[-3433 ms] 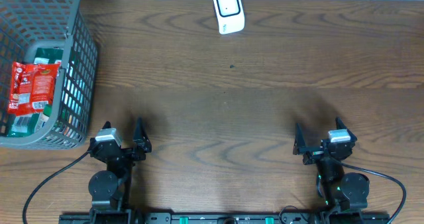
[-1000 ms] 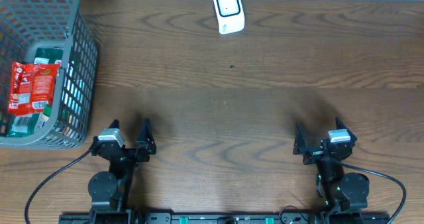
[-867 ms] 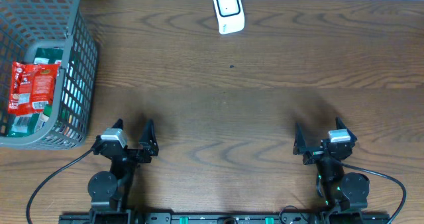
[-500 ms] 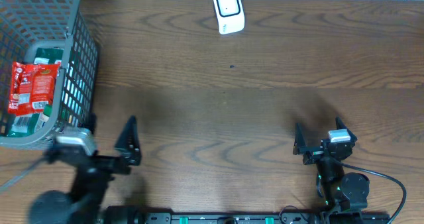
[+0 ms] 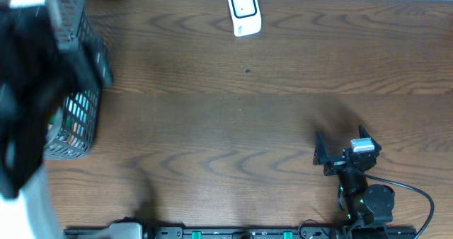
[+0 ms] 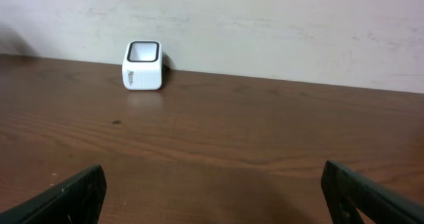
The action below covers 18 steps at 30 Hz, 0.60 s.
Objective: Scan the item barcode
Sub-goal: 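Reach the left gripper into the grey basket toward the green-lidded jar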
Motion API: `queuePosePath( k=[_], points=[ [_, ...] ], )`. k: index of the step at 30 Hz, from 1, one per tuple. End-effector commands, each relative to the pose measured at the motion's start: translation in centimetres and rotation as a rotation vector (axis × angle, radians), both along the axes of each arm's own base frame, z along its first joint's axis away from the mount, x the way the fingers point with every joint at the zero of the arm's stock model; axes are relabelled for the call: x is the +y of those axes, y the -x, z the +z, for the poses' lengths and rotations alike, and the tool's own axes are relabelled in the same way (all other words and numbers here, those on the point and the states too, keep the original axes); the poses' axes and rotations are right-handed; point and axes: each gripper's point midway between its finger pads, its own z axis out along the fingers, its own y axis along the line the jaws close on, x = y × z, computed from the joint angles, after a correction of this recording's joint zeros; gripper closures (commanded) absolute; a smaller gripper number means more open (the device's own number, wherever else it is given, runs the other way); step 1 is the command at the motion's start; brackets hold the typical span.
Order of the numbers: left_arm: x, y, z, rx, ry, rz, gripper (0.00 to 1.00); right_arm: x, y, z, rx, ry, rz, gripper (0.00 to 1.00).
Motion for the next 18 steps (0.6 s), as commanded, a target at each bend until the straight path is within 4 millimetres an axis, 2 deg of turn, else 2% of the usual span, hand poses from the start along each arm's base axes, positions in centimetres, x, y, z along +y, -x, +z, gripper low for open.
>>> queuePosePath(
  k=[1,4,7,12,18],
  points=[
    [1.8,-2.9,-1.2,0.066,-0.094,0.049,0.14,0.0,0.0,-0.1,0.003,-0.017,0.000,0.01],
    [3.2,-4.4,-3.2,0.142,-0.125,0.073,0.14,0.0,0.0,-0.1,0.003,-0.017,0.000,0.01],
    [5.7,-4.8,-5.0,0.208,-0.115,0.145,0.14,0.0,0.0,-0.1,0.003,-0.017,0.000,0.01],
    [11.9,-4.2,-6.7,0.275,-0.090,0.313,0.14,0.0,0.0,-0.1,0.003,-0.017,0.000,0.01],
    [19.5,-2.2,-9.8,0.354,-0.004,0.559,0.14,0.0,0.0,-0.1,0.003,-0.017,0.000,0.01]
  ],
)
